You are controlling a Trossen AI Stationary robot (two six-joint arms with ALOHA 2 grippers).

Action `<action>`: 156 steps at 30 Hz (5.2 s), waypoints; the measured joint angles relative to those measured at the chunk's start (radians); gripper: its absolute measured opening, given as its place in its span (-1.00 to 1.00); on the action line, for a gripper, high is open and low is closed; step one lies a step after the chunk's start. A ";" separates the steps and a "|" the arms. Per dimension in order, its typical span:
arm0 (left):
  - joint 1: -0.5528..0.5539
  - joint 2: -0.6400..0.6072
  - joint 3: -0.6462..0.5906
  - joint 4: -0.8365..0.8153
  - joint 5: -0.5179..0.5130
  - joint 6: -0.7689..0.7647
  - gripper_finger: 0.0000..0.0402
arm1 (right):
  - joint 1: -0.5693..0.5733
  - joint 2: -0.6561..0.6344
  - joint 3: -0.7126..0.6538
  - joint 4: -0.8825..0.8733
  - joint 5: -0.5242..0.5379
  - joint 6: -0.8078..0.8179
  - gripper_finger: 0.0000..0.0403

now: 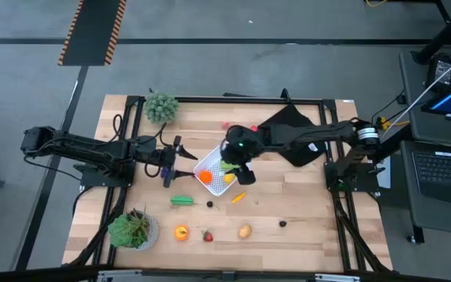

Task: Pick and placing Produce into tupperware
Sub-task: Put the grapes into the white bin

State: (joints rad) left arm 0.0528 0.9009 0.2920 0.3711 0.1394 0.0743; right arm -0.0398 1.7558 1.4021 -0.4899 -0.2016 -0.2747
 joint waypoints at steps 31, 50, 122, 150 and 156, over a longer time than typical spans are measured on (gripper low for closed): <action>-0.165 0.014 0.467 -1.333 -0.522 -0.782 0.30 | -0.063 -0.307 -0.816 1.227 0.010 0.006 0.25; -0.177 0.039 0.465 -1.452 -0.524 -0.912 0.30 | -0.068 -0.306 -0.816 1.195 0.052 0.003 0.25; -0.238 0.364 0.248 -1.070 -0.415 -1.060 0.77 | -0.067 -0.306 -0.815 1.174 0.051 0.033 0.25; -0.221 0.364 0.232 -1.057 -0.471 -1.065 0.52 | -0.067 -0.306 -0.815 1.173 0.053 0.031 0.25; -0.221 0.364 0.232 -1.058 -0.470 -1.067 0.30 | -0.067 -0.306 -0.815 1.173 0.053 0.034 0.25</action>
State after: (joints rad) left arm -0.1684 1.2644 0.5240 -0.6865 -0.3302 -0.9928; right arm -0.1070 1.4502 0.5869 0.6834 -0.1486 -0.2411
